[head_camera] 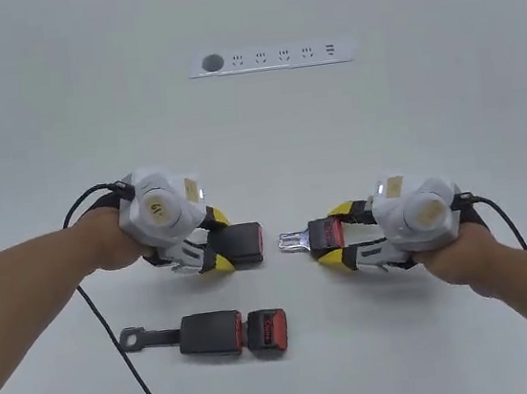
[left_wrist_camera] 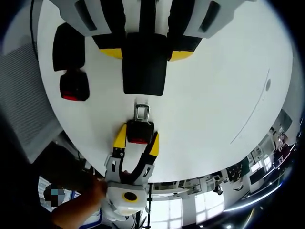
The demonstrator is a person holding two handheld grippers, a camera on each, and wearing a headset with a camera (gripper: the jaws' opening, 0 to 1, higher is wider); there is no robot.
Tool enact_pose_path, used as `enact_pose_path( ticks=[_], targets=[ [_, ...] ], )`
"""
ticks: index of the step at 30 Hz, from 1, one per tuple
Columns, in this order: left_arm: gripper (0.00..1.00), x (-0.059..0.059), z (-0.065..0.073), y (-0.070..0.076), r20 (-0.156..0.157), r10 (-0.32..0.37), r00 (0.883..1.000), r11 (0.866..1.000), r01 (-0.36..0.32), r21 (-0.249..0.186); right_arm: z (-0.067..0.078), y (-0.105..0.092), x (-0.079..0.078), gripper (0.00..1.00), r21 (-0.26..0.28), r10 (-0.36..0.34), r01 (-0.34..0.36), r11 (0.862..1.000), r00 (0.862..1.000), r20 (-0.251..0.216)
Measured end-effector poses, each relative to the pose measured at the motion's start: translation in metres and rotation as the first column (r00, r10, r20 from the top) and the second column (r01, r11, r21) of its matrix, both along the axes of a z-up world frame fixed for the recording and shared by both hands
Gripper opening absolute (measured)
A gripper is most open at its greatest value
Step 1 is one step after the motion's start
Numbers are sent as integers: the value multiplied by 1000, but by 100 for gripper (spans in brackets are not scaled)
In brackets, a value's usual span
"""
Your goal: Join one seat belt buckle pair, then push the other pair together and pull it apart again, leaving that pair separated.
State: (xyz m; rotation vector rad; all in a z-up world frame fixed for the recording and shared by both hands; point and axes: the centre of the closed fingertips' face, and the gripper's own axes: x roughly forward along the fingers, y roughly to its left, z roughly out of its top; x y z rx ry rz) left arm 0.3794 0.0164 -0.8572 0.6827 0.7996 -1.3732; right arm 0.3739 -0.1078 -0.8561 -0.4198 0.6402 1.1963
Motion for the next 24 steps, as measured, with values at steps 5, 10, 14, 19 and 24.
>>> enact_pose_path(
  ticks=[5,10,14,19,24],
  targets=[
    [34,0,-1,1,-3,0,1000,1000,0,4,-1,-16,0,37,2,-12,12,1000,1000,0],
    [34,0,-1,1,-10,1,1000,1000,-1,6,-6,-25,3,38,16,-34,34,999,999,-4],
    [34,1,-1,2,-11,-2,1000,1000,2,5,-4,-35,2,38,12,-37,37,999,999,-2],
    [35,0,-1,1,-10,-1,1000,1000,1,3,1,-49,1,38,26,-35,35,999,999,8],
    [35,0,0,1,-12,-7,1000,1000,7,4,8,-61,0,38,27,-46,46,999,999,15]
  ],
)
